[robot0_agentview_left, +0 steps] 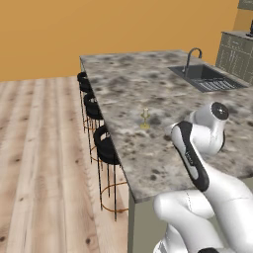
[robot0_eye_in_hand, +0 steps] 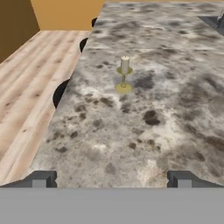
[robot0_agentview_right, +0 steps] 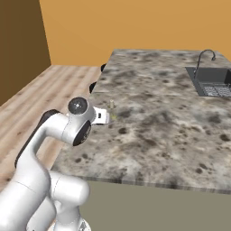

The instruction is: Get the candle and the liquor from the cabinet and move them to the dining counter.

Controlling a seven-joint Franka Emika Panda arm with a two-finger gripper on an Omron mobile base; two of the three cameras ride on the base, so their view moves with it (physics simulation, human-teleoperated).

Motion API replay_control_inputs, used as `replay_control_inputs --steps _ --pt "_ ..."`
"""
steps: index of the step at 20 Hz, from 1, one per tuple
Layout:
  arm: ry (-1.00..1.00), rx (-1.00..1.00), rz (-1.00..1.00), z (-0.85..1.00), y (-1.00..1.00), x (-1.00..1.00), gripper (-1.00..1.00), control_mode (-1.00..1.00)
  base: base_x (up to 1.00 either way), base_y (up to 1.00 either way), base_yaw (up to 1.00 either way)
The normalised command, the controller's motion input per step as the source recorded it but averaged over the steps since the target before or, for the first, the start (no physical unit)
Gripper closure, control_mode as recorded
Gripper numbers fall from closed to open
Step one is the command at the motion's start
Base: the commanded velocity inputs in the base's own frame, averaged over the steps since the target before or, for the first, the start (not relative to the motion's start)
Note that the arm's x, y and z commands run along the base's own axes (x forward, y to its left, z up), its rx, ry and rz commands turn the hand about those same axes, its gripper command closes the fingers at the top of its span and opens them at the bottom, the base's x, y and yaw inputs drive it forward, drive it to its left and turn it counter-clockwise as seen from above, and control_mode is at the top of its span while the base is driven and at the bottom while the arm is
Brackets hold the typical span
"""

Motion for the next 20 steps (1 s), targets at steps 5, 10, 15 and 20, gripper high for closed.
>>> replay_control_inputs --steps 5,10,15,20 --pt "0.0 0.07 -0.07 0.18 0.15 -0.45 -1.0 -1.0 0.0 0.0 0.0" --pt "0.01 0.05 -0.02 0.24 0.04 -0.46 -1.0 -1.0 0.0 0.0 0.0" --pt "0.09 0.0 0.0 0.19 0.05 -0.32 -1.0 -1.0 0.0 0.0 0.0" --pt "0.11 0.0 -0.02 0.16 0.09 -0.32 -1.0 -1.0 0.0 0.0 0.0"
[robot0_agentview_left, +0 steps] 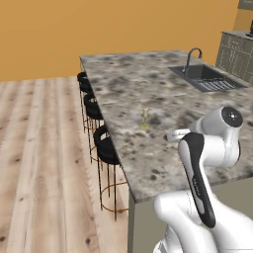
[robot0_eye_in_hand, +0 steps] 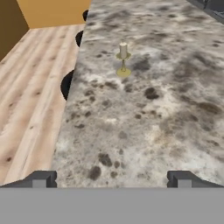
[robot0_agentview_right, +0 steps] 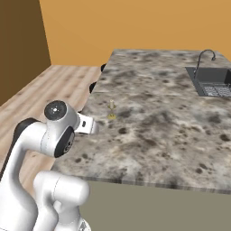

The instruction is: Get the candle and the liquor from the cabinet and move them to the dining counter.

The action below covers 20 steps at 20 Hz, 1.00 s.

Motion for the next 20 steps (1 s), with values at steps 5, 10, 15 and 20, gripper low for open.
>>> replay_control_inputs --steps 5,10,15,20 --pt "0.06 0.04 -0.01 0.06 0.02 -0.16 -1.0 -1.0 0.0 0.0 0.0" --pt "0.0 0.0 0.0 0.0 0.0 0.0 -1.0 -1.0 0.0 0.0 0.0" --pt "0.0 0.0 0.0 0.0 0.0 0.0 -1.0 -1.0 0.0 0.0 0.0" --pt "0.0 0.0 0.0 0.0 0.0 0.0 -1.0 -1.0 0.0 0.0 0.0"
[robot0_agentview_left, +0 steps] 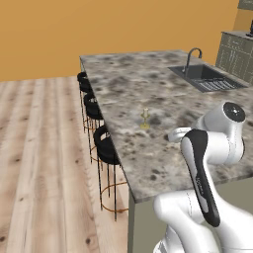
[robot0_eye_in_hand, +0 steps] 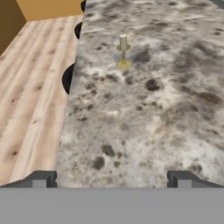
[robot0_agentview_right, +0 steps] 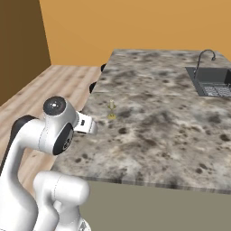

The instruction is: Get the candle and the liquor from the cabinet and move them to the dining counter.

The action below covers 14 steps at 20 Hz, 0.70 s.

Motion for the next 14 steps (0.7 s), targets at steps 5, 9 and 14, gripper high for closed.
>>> replay_control_inputs --steps 5,9,14 --pt "0.0 0.0 0.0 0.0 0.0 0.0 -1.0 1.0 0.0 0.0 0.0" --pt "0.0 0.0 0.0 0.0 0.0 0.0 -1.0 1.0 0.0 0.0 0.0" --pt "0.0 0.0 0.0 0.0 0.0 0.0 -1.0 1.0 -0.46 0.01 0.02"
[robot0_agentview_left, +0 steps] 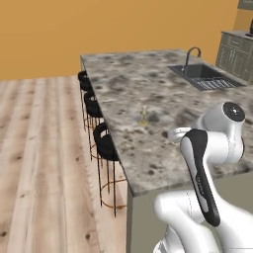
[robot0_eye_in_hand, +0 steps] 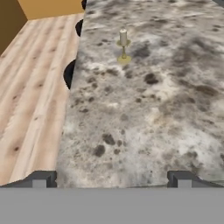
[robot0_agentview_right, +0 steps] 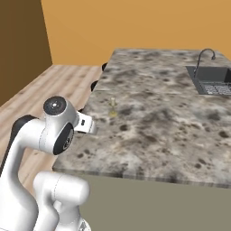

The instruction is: Get the candle and the liquor from the cabinet and move them to the dining counter.

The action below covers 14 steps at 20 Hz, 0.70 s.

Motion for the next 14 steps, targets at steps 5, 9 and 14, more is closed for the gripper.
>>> replay_control_inputs --steps 5,9,14 --pt "0.0 0.0 0.0 0.0 0.0 0.0 -1.0 1.0 -0.58 0.0 0.03" --pt "0.0 0.0 0.0 0.0 0.0 0.0 -1.0 1.0 -0.22 0.02 0.79" --pt "0.0 0.0 0.0 0.0 0.0 0.0 -1.0 1.0 -0.01 0.0 1.0"
